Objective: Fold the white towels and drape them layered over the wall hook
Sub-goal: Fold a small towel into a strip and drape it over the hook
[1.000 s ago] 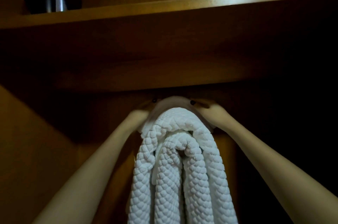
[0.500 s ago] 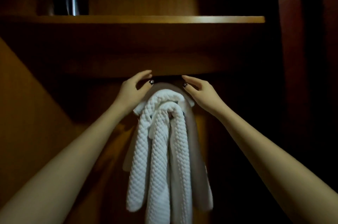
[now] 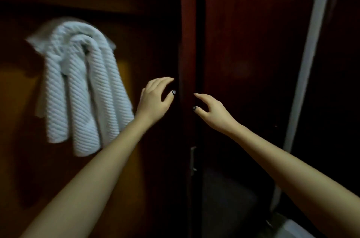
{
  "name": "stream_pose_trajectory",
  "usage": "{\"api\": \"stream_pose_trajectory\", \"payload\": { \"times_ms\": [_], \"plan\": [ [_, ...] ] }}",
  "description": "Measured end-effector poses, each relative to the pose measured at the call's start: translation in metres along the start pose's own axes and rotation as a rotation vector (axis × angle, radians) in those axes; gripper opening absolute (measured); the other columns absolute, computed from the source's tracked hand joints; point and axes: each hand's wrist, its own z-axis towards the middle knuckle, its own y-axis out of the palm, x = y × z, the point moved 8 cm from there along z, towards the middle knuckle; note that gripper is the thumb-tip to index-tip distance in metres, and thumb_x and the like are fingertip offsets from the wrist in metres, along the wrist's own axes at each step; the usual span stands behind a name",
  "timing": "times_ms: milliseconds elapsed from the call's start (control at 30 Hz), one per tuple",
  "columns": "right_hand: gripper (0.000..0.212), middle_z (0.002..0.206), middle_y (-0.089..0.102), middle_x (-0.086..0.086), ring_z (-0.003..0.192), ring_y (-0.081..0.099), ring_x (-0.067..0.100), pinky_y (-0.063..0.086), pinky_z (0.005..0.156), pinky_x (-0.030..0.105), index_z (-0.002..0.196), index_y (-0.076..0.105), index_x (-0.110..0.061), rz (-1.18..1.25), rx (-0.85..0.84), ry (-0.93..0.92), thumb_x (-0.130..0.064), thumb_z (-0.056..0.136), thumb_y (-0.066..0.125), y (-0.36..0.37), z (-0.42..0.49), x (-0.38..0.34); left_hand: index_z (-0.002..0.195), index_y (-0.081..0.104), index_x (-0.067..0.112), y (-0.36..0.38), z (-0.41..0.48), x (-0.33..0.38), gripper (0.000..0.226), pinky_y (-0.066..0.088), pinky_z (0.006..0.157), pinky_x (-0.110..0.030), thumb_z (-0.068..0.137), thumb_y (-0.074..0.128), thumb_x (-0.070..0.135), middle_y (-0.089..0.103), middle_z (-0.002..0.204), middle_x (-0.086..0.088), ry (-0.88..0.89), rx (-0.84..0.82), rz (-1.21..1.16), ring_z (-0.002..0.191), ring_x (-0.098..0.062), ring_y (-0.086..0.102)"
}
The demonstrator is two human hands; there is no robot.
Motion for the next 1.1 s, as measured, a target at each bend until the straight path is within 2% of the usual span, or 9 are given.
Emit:
{"api": "stream_pose_trajectory", "payload": {
  "times_ms": [100, 267, 467, 700, 867, 1100],
  "plan": [
    [0.052, 0.153, 0.040, 0.004, 0.143, 0.033, 0.016, 0.025, 0.117, 0.031, 0.147, 0.040, -0.016, -0.127, -0.017, 0.139, -0.027, 0.099, 0.056, -0.031, -0.044, 0.065, 0.137, 0.053, 0.021, 0.078, -0.018, 0.038, 0.043, 0.034, 0.109, -0.040, 0.095, 0.057, 0.027, 0.052, 0.142, 0.003, 0.055, -0.171, -0.073, 0.135, -0.014, 0.040],
    [0.053, 0.153, 0.041, 0.004, 0.143, 0.033, 0.017, 0.025, 0.116, 0.031, 0.147, 0.041, -0.015, -0.243, -0.021, 0.350, -0.024, 0.098, 0.057, -0.082, -0.119, 0.165, 0.141, 0.047, 0.024, 0.197, -0.039, 0.106, 0.046, 0.029, 0.112, -0.040, 0.096, 0.054, 0.032, 0.044, 0.148, 0.005, 0.103, -0.368, -0.178, 0.139, -0.013, 0.033],
    [0.051, 0.146, 0.049, 0.005, 0.138, 0.041, 0.020, 0.030, 0.109, 0.028, 0.144, 0.046, -0.014, -0.327, -0.003, 0.541, -0.023, 0.095, 0.059, -0.150, -0.182, 0.283, 0.144, 0.042, 0.024, 0.327, -0.044, 0.202, 0.050, 0.026, 0.114, -0.039, 0.096, 0.053, 0.031, 0.041, 0.150, 0.004, 0.193, -0.497, -0.294, 0.141, -0.013, 0.030],
    [0.055, 0.153, 0.039, 0.008, 0.144, 0.033, 0.022, 0.027, 0.117, 0.037, 0.148, 0.038, -0.013, -0.359, -0.023, 0.739, -0.024, 0.098, 0.057, -0.226, -0.228, 0.446, 0.146, 0.039, 0.023, 0.494, -0.032, 0.288, 0.050, 0.022, 0.116, -0.039, 0.098, 0.050, 0.031, 0.038, 0.152, 0.004, 0.203, -0.631, -0.362, 0.143, -0.014, 0.026],
    [0.057, 0.154, 0.036, 0.013, 0.144, 0.031, 0.027, 0.028, 0.118, 0.042, 0.150, 0.034, -0.013, -0.344, -0.049, 0.871, -0.025, 0.099, 0.055, -0.253, -0.259, 0.548, 0.147, 0.038, 0.022, 0.600, -0.038, 0.323, 0.050, 0.024, 0.116, -0.040, 0.098, 0.049, 0.031, 0.037, 0.153, 0.003, 0.186, -0.746, -0.372, 0.143, -0.016, 0.026],
    [0.058, 0.154, 0.035, 0.013, 0.142, 0.033, 0.029, 0.031, 0.116, 0.042, 0.151, 0.033, -0.014, -0.277, -0.096, 1.040, -0.024, 0.099, 0.055, -0.236, -0.297, 0.675, 0.147, 0.038, 0.020, 0.737, -0.069, 0.341, 0.050, 0.026, 0.116, -0.044, 0.099, 0.049, 0.029, 0.036, 0.153, 0.000, 0.187, -0.935, -0.392, 0.143, -0.019, 0.027]
  ]
}}
